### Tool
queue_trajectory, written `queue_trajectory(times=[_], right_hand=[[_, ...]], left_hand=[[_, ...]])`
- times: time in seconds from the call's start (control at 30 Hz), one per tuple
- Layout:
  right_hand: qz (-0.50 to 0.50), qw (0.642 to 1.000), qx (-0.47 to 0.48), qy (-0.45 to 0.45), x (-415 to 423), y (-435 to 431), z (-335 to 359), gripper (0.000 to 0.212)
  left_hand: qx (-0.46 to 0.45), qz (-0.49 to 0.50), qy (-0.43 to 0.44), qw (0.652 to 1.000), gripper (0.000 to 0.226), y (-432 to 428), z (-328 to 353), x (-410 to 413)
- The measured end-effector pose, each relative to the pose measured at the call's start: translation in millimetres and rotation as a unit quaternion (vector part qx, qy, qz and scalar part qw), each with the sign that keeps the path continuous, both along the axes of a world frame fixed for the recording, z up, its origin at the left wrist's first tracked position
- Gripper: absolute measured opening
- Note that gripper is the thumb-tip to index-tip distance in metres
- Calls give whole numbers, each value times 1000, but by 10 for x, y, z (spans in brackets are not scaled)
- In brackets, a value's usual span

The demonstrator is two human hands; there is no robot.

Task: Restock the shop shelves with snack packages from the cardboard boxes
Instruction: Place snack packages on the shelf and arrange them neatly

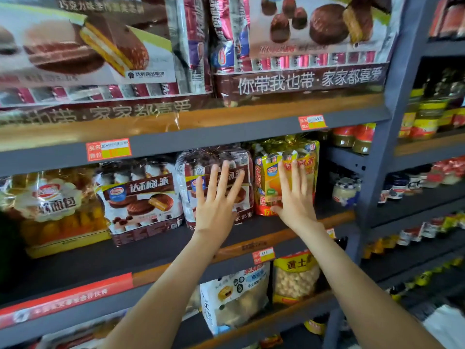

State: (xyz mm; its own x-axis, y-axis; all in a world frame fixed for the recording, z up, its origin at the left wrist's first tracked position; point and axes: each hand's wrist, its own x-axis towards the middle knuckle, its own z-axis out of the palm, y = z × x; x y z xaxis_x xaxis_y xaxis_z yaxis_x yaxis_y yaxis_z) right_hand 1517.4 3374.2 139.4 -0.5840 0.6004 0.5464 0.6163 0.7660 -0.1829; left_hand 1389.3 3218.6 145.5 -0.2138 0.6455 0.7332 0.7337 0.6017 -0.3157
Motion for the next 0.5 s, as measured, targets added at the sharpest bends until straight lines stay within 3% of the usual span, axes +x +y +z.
queue_trajectory(times=[0.17, 0.37, 0.5], right_hand=[[35, 999, 30, -16, -8, 207, -21, 126], [72, 996, 50, -4, 19, 343, -50, 126], [64, 996, 62, 9, 23, 315, -70, 127]], left_hand=[[-1, 51, 7, 999, 116, 142, -5, -38], [-34, 56, 39, 997, 136, 94, 43, -152], [-43, 64, 10, 997, 116, 56, 87, -37]])
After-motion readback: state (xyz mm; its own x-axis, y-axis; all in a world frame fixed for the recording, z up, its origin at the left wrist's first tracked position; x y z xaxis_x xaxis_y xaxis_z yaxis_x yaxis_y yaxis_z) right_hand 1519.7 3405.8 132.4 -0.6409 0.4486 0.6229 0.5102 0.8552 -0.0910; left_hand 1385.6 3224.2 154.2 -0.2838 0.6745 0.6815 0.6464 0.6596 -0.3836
